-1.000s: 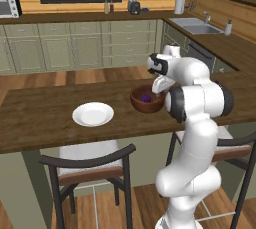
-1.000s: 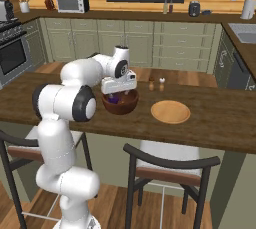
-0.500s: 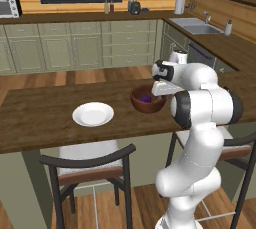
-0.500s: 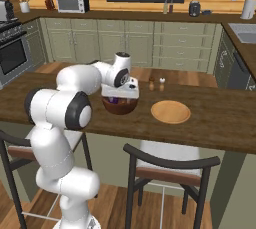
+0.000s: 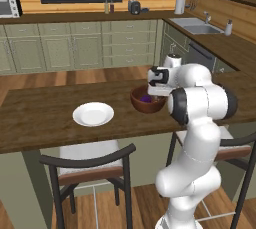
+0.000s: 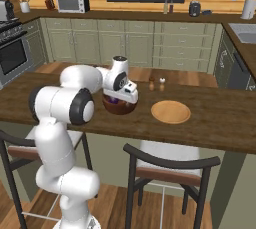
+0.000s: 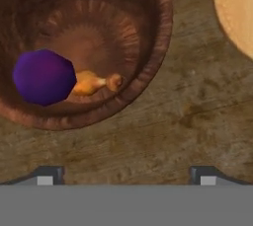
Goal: Pick the chicken drumstick and eggplant from their plates and place them in the bowl. Then put the bowl in the fridge.
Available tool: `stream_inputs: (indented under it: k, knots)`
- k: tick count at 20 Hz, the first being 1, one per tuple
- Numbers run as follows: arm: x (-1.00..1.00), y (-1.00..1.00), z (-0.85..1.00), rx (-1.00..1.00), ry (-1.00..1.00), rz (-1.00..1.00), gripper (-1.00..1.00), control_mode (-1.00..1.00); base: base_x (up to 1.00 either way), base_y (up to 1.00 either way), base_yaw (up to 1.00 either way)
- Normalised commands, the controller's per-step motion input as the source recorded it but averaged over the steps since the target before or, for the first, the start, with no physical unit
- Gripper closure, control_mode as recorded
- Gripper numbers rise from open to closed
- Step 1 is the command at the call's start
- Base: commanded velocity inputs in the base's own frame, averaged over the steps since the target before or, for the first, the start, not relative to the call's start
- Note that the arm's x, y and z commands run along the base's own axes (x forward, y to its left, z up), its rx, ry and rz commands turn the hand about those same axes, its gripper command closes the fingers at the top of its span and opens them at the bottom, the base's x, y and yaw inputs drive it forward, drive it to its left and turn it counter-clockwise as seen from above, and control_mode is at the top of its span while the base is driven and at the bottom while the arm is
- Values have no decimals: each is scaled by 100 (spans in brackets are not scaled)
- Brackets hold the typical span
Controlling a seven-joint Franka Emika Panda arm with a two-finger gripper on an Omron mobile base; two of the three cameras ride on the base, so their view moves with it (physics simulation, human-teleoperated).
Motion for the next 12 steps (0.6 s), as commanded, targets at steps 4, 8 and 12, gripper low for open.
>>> stream_inputs:
  k: [4, 8, 12]
  knots:
    - [1, 0, -31, 6, 0, -37, -100, -100, 0, 0, 0]
    - [19, -1, -30, 4, 0, -33, -100, -100, 0, 0, 0]
    - [37, 0, -30, 5, 0, -25, -100, -100, 0, 0, 0]
